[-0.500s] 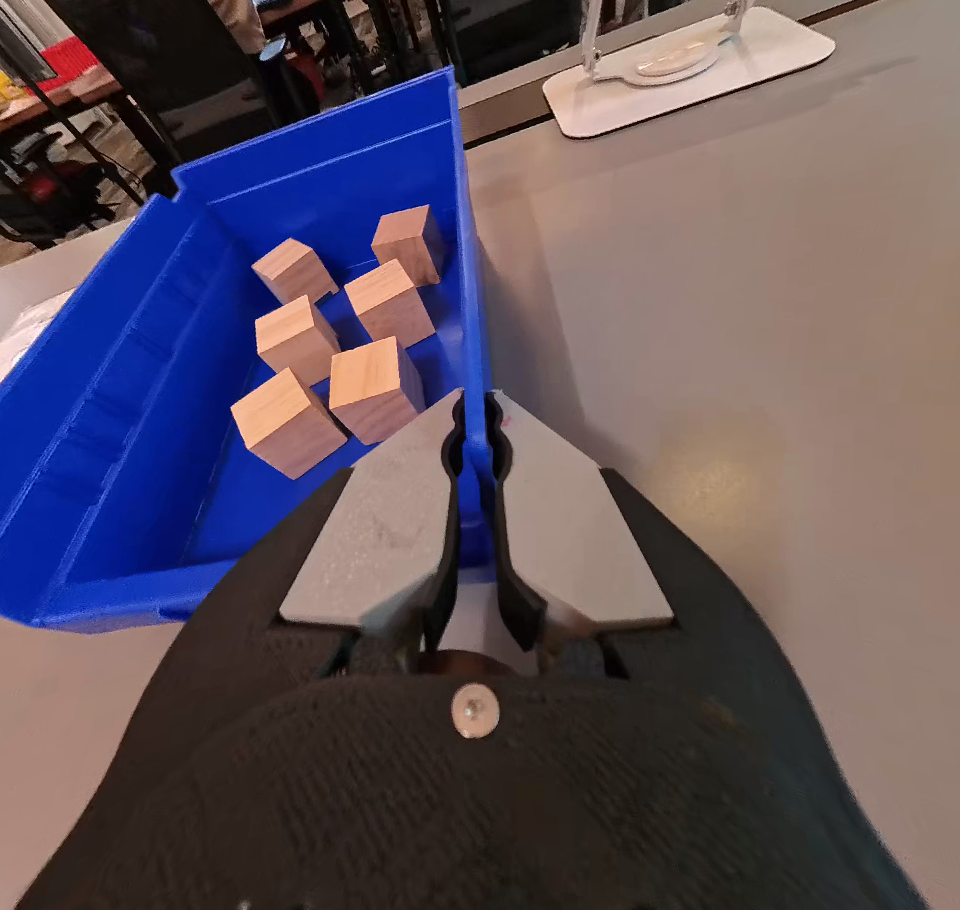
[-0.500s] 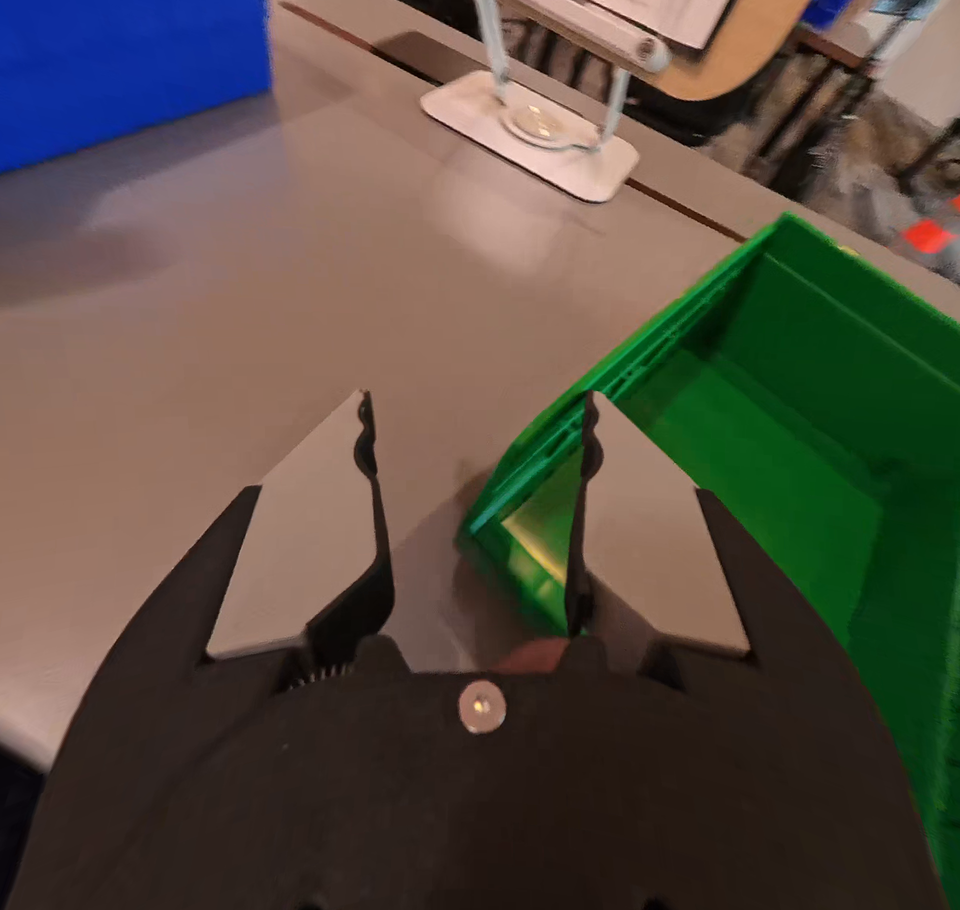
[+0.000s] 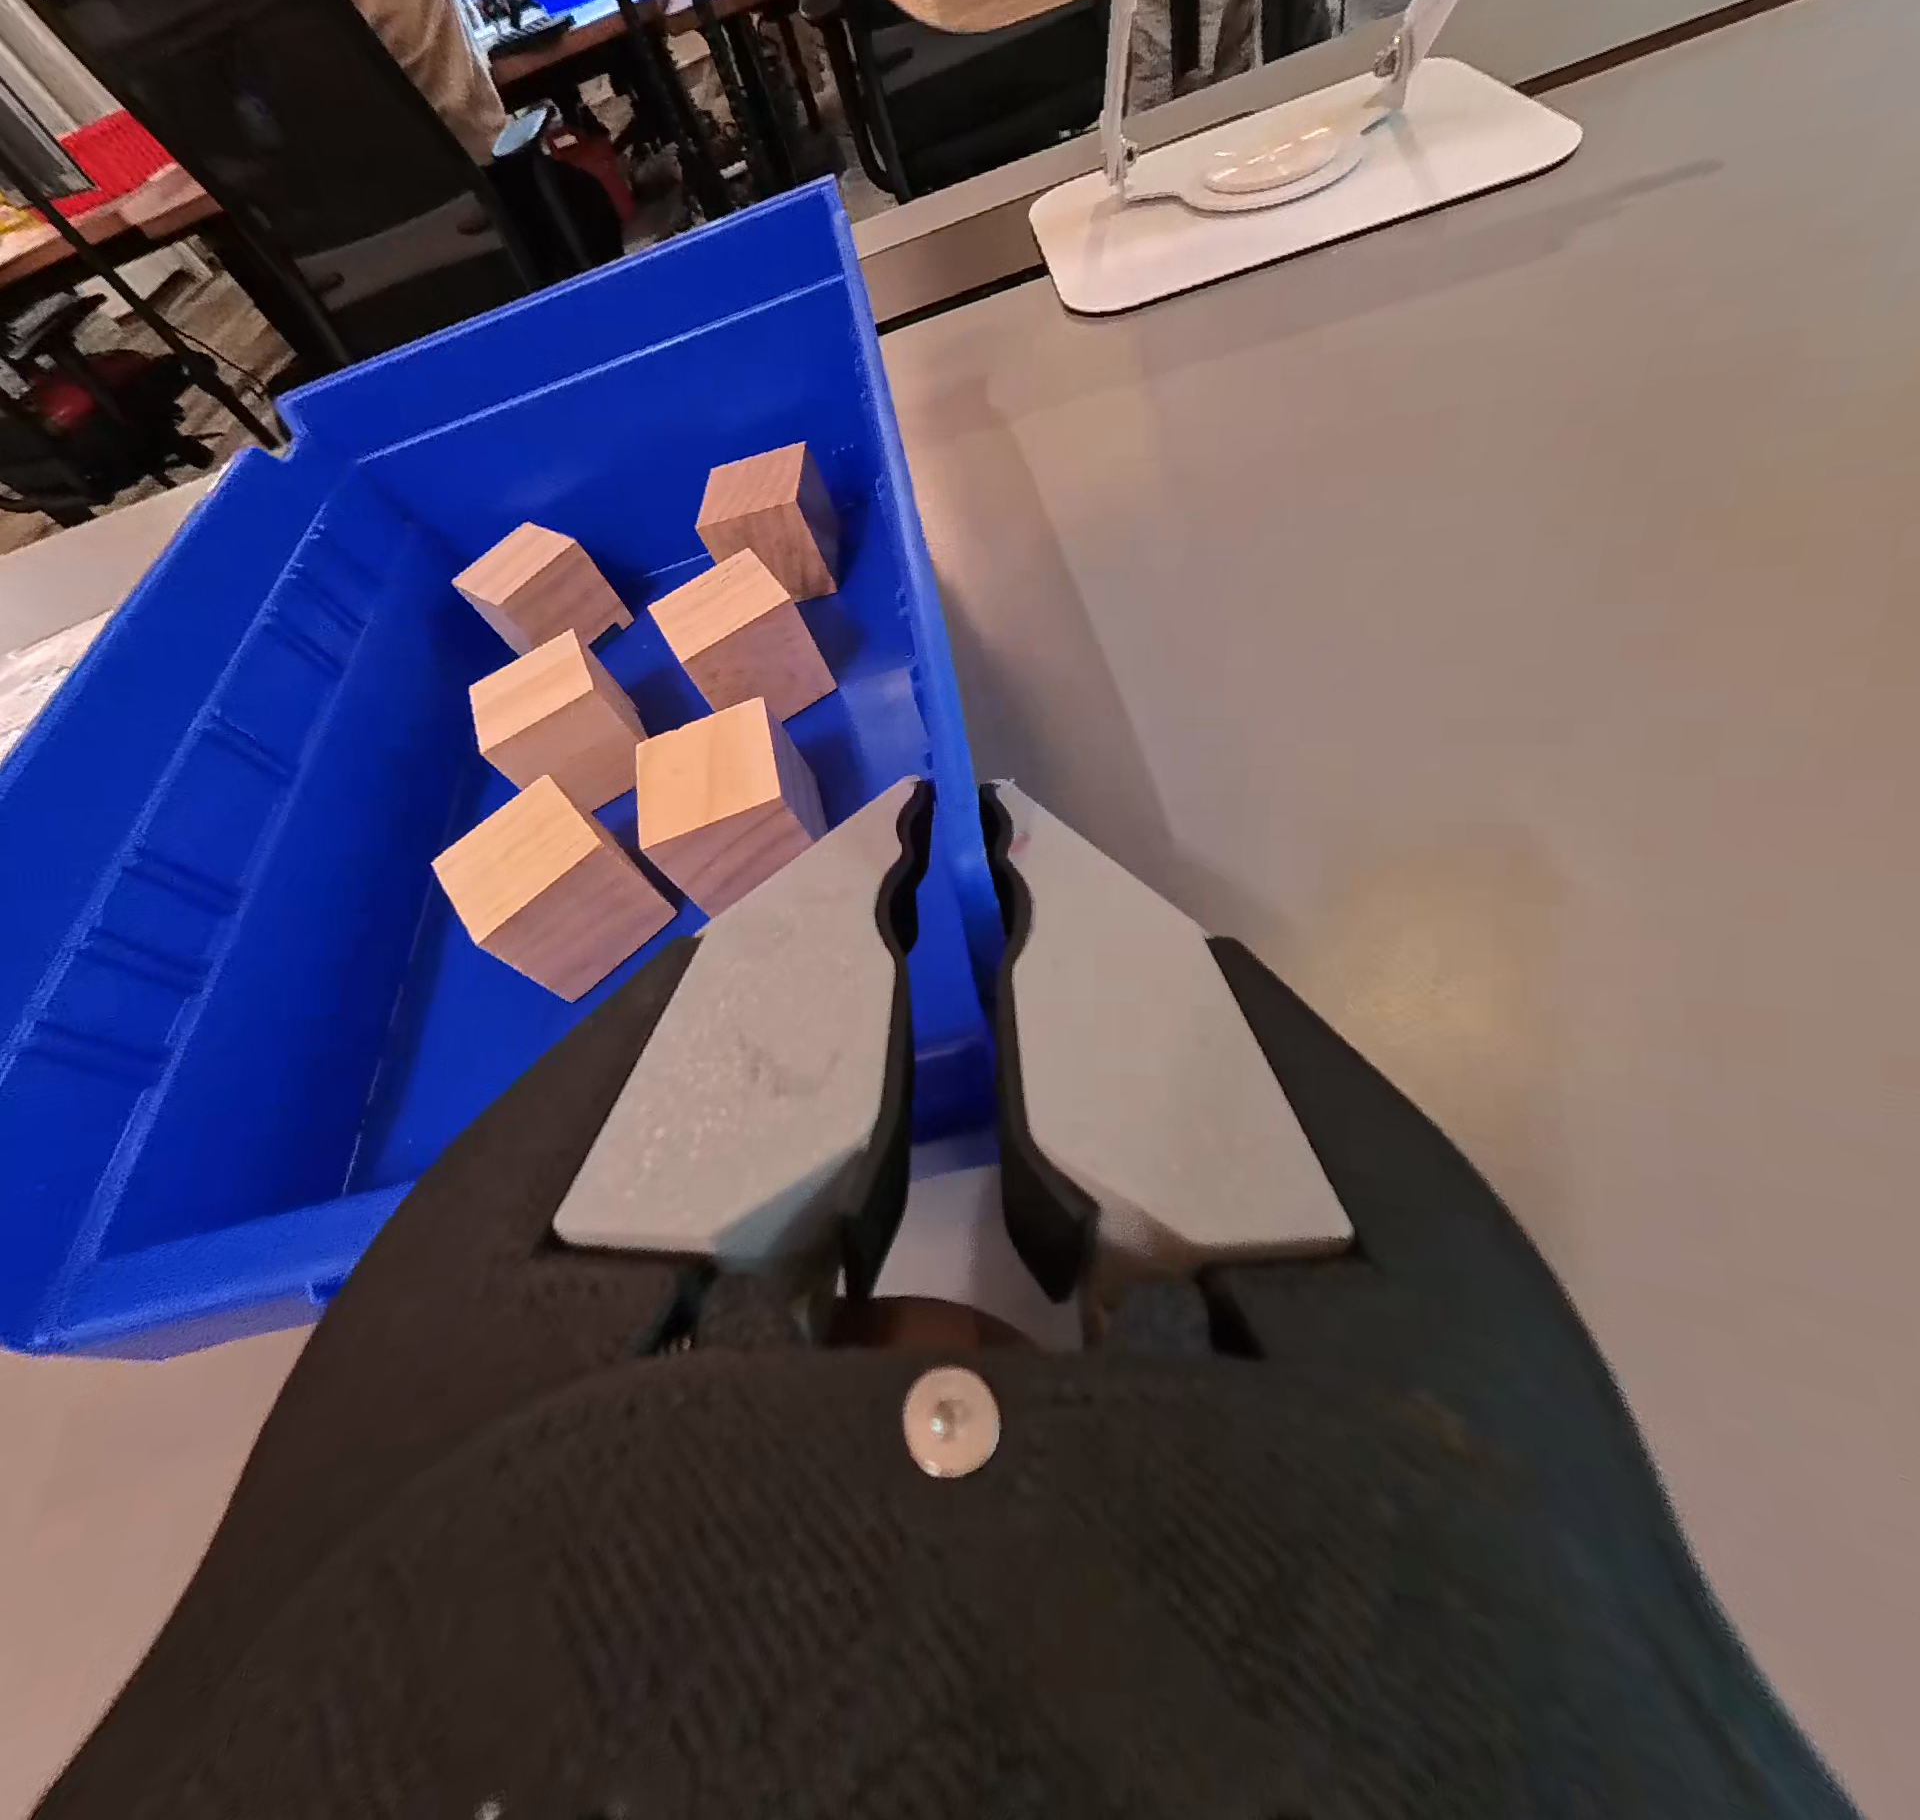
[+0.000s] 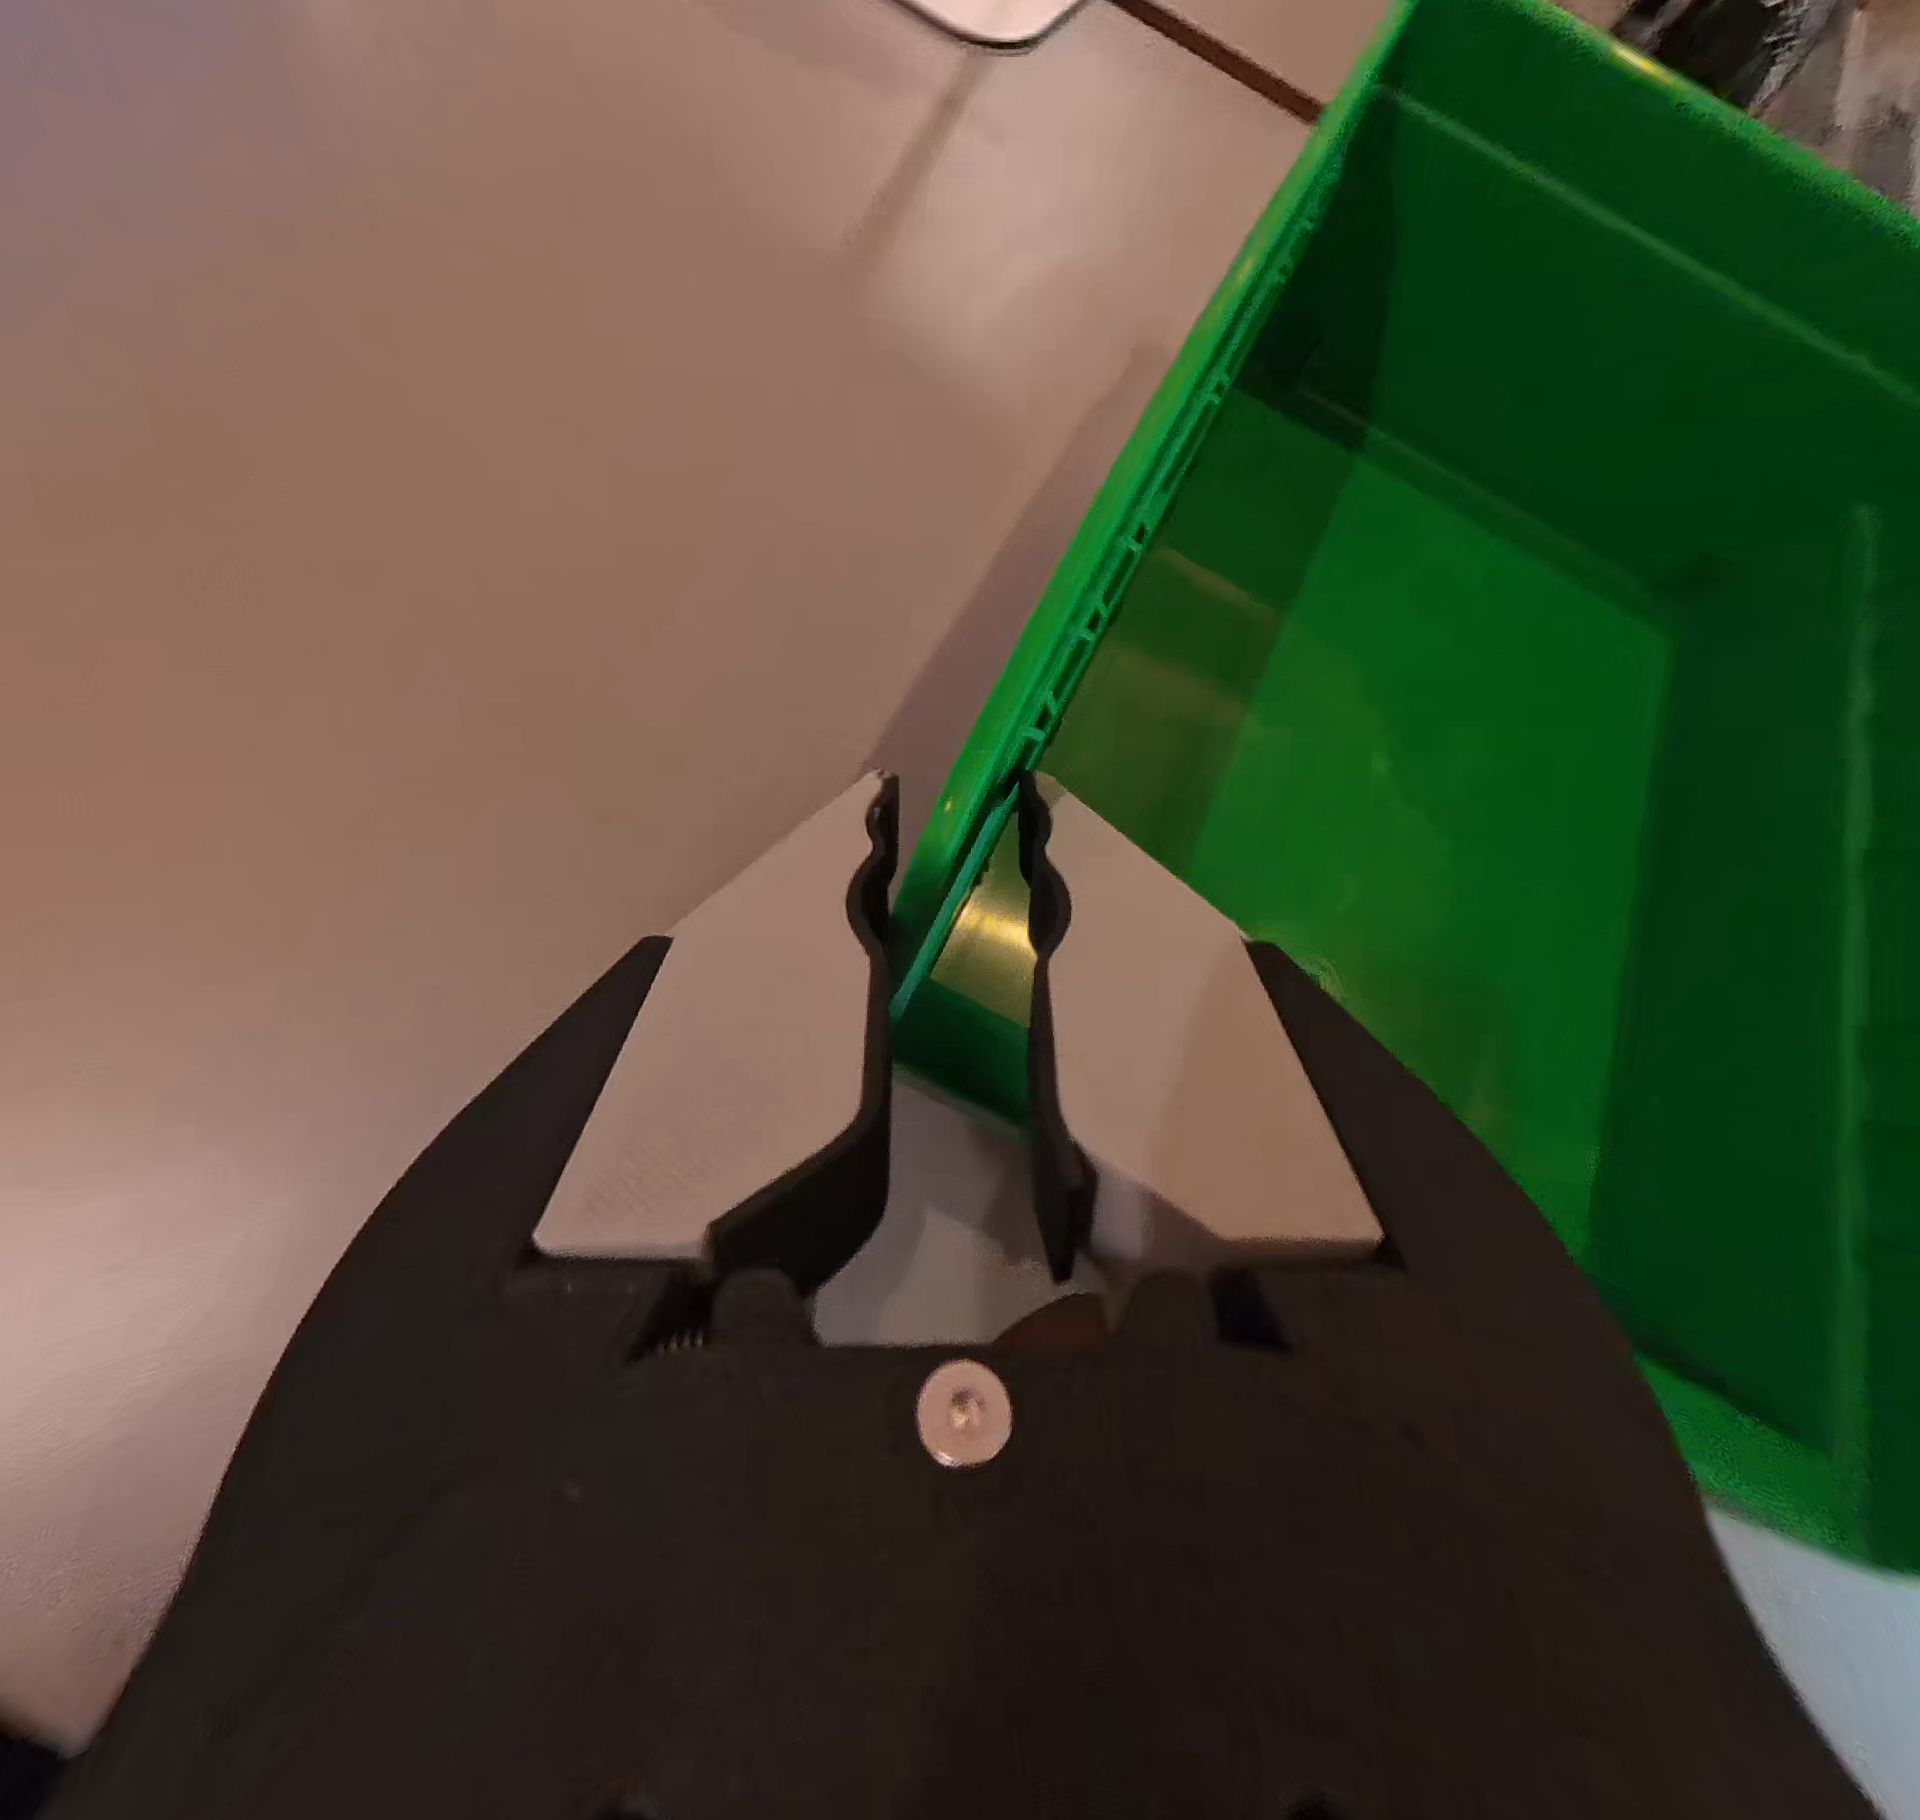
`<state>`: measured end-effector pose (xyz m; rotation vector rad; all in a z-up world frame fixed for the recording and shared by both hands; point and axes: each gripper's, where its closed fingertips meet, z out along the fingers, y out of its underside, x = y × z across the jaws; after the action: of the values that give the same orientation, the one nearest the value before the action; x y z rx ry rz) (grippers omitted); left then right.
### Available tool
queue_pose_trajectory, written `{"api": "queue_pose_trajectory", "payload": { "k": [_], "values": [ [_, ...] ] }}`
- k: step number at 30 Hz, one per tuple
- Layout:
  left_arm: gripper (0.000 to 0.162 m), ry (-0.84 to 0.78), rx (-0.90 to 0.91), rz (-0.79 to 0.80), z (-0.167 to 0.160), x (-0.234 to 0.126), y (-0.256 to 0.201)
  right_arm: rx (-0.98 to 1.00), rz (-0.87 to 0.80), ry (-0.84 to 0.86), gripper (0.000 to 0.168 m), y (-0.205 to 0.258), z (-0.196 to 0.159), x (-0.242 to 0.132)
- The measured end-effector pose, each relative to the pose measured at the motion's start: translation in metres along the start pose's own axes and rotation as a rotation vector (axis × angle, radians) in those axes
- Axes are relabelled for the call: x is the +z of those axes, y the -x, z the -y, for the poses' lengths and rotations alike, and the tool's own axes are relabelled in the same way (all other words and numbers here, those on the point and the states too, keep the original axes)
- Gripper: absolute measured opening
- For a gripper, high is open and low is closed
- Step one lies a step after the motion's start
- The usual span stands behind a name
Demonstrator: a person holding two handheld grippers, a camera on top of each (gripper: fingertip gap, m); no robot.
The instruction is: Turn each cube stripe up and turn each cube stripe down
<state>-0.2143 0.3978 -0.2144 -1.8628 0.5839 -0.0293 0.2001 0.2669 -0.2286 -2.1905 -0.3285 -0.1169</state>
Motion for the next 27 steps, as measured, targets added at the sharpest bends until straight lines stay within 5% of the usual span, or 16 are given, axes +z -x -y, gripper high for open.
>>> {"api": "queue_pose_trajectory", "payload": {
  "k": [5, 9, 27],
  "values": [
    [0.008, -0.007, 0.017, 0.0, -0.001, -0.003, -0.002, 0.113, -0.021, 0.008, 0.012, -0.017, 0.0, 0.007],
    [0.006, -0.01, 0.006, 0.003, -0.002, -0.002, 0.002, 0.066, -0.198, 0.029, 0.002, -0.022, -0.004, 0.003],
    [0.007, -0.023, 0.031, -0.011, -0.006, -0.007, 0.007, 0.087, -0.467, 0.03, 0.005, -0.026, -0.011, -0.009]
  ]
}}
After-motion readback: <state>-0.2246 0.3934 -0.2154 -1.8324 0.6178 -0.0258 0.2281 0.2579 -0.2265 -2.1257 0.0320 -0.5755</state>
